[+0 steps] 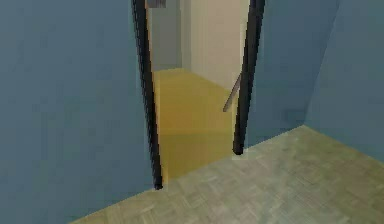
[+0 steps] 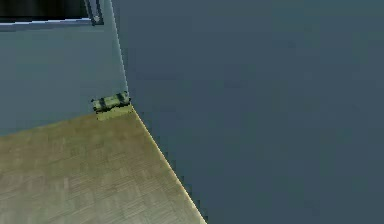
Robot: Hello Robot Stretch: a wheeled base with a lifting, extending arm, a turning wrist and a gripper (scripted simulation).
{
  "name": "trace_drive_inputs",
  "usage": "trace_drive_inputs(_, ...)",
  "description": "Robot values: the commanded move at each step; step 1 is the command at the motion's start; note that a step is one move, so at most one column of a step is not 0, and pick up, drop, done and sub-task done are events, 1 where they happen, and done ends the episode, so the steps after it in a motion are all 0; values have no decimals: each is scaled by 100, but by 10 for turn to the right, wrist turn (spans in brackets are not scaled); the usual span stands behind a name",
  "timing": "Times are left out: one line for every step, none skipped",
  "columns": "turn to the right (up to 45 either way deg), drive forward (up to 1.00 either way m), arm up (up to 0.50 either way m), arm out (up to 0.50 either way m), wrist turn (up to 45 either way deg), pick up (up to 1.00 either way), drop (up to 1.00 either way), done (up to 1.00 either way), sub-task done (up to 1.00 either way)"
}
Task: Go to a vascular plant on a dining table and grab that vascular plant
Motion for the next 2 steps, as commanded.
trace_drive_inputs(30,0,0,0,0,0,0,0,0)
trace_drive_inputs(30,0,0,0,0,0,0,0,0)
